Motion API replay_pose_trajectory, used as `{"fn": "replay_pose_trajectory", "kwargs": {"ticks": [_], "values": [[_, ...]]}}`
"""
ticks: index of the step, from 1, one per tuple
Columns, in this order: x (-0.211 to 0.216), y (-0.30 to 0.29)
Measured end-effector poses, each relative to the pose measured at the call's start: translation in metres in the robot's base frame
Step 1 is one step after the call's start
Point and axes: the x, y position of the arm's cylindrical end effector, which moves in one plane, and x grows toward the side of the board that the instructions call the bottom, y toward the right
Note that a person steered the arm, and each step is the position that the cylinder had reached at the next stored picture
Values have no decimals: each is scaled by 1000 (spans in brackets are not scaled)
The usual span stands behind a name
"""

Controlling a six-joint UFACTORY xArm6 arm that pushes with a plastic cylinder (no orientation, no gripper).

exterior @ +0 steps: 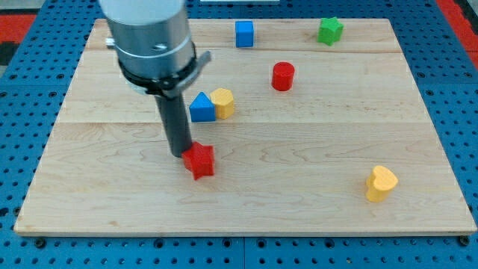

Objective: Move red star to the bottom centre

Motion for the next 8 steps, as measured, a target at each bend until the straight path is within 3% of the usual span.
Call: {"fn": "replay_pose_trajectory", "kwargs": {"ticks": [2, 8], "values": [[19, 31], [-1, 51]]}}
